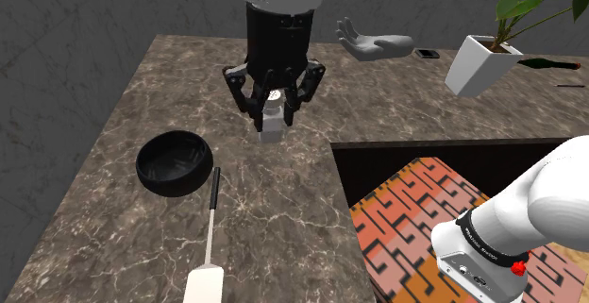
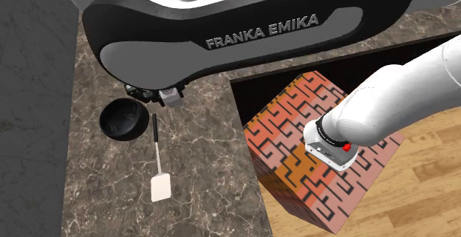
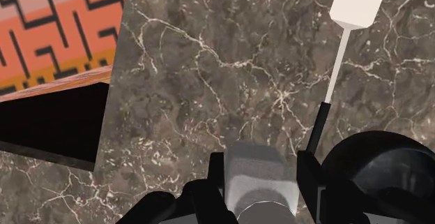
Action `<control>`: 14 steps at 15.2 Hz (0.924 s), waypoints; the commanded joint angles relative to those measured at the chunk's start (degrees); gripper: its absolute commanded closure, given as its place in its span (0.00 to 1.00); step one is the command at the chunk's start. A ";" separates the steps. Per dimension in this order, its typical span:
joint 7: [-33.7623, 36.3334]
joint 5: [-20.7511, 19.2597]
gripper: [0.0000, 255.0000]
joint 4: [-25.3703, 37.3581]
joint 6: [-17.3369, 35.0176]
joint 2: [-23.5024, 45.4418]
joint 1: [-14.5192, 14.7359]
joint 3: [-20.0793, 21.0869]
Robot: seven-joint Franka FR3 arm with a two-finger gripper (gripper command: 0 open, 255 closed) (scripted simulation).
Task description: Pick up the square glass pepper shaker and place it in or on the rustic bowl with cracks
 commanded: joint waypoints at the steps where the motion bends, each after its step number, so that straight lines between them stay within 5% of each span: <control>1: 3.78 -4.11 1.00 5.77 -0.17 6.55 0.25 2.03; 7: 13.03 -16.97 1.00 25.69 -5.27 25.50 7.12 3.23; 11: 16.10 -24.25 1.00 44.12 -12.19 38.48 15.93 1.02; 13: 16.15 -28.75 1.00 61.90 -19.40 48.65 23.90 -1.27; 14: 16.18 -28.36 1.00 60.12 -18.20 48.11 23.40 -1.42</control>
